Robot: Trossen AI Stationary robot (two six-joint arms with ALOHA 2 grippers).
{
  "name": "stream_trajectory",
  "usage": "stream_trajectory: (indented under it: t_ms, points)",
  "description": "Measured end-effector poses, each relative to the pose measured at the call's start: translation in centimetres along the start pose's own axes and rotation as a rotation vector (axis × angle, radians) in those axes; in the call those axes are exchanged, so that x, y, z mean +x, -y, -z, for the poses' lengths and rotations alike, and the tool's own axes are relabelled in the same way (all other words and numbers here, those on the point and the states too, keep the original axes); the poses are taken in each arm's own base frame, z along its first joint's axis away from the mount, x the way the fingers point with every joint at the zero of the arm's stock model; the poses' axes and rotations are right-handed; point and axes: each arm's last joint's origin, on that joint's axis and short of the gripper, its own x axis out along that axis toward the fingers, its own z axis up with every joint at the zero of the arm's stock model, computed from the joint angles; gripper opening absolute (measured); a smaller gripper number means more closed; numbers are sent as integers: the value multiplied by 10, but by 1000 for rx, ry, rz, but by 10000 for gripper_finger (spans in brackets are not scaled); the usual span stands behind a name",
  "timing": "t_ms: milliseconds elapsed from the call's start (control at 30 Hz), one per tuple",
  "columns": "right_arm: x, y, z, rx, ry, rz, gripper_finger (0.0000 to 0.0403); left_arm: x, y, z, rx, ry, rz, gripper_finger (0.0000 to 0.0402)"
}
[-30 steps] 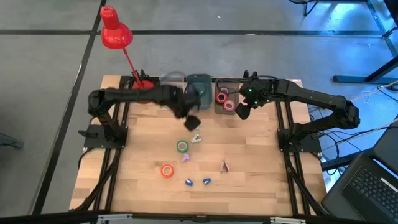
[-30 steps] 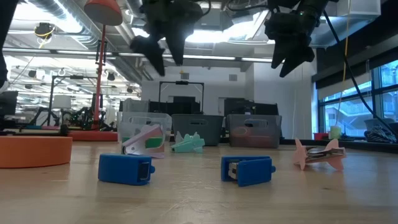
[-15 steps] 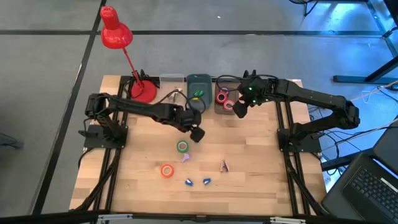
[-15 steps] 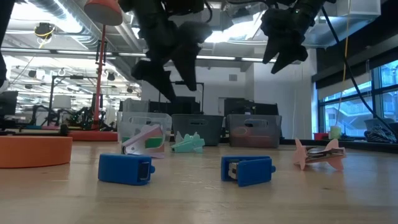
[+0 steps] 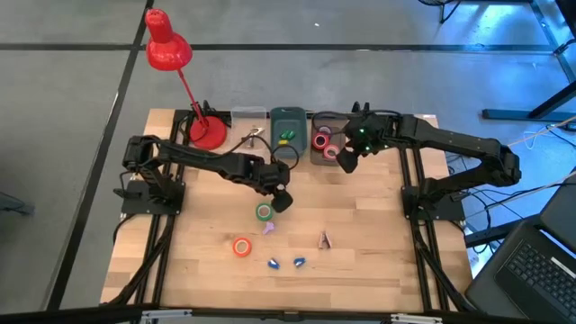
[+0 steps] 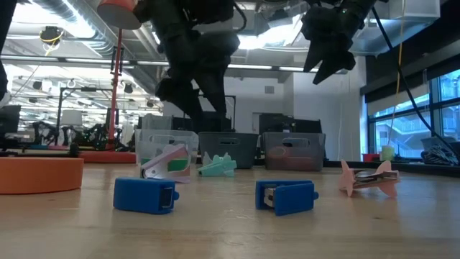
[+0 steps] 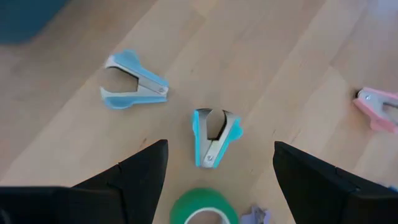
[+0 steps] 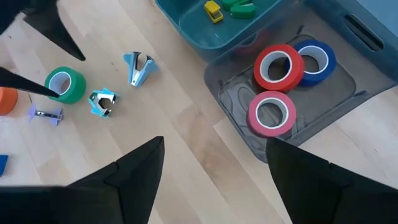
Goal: Pick and place Stapler, Stapler remover, tape
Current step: Put the bottom light blue staple remover into the transparent bin
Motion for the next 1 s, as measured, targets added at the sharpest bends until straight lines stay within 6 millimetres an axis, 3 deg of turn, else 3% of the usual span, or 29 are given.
stream_trajectory:
  t_ms: [367, 633, 833, 1000]
  points:
    - [0, -1, 1, -5, -1, -3, 285, 15, -7, 8, -26, 23, 33, 278]
    - [0, -1, 1, -4, -2, -3, 285, 53, -9, 17, 6, -47, 4, 276]
    - [0, -2, 1, -7, -5, -3, 284, 68, -12, 18, 7, -44, -17, 246]
    - [0, -2, 1, -7, -5, -3, 285, 69, -14, 15, 18, -27, -34, 210]
